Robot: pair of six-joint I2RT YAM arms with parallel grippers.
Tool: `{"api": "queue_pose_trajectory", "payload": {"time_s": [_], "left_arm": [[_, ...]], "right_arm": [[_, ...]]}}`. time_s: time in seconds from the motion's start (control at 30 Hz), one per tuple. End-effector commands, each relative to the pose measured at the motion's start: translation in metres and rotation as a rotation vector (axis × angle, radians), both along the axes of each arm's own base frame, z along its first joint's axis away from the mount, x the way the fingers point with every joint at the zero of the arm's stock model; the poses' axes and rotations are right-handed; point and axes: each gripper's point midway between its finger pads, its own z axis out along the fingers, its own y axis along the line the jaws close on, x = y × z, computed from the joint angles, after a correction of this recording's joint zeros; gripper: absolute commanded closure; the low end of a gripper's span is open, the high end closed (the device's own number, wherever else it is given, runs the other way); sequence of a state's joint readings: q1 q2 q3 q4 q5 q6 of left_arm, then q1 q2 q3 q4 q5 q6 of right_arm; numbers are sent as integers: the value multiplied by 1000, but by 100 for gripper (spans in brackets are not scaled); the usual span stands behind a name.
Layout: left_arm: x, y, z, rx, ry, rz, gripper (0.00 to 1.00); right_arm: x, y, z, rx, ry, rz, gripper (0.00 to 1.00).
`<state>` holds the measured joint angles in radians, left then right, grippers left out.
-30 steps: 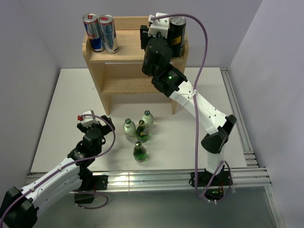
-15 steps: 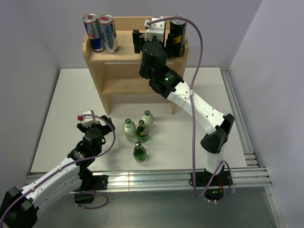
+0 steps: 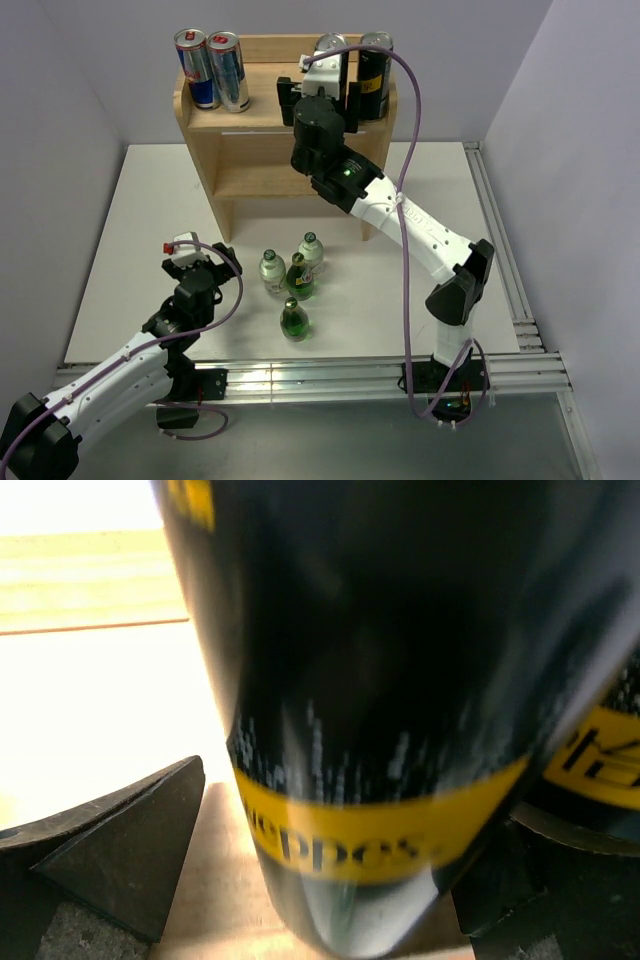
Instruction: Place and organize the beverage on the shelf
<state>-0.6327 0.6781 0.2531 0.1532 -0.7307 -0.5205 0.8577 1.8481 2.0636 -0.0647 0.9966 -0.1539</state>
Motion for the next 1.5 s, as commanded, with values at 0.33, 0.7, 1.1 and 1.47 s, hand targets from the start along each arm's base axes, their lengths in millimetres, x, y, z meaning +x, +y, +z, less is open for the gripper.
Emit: {"api": "queue_pose_trajectory", "payload": {"time_s": [0.33,0.7,1.1,1.47], "left_arm": [[5,-3,19,-47,-48,7,1],[5,-4,20,-50,-50,6,1],[6,-4,18,-44,-37,13,1],[9,-3,12,-29,5,41,1]], "right_arm": [[-44,-19,12,87,-30,-11,0],[-94,-22,-18,134,-16,35,0],[-199,-18,-104,211,122,218,0],[-336,33,-265,323,343,756,0]]}}
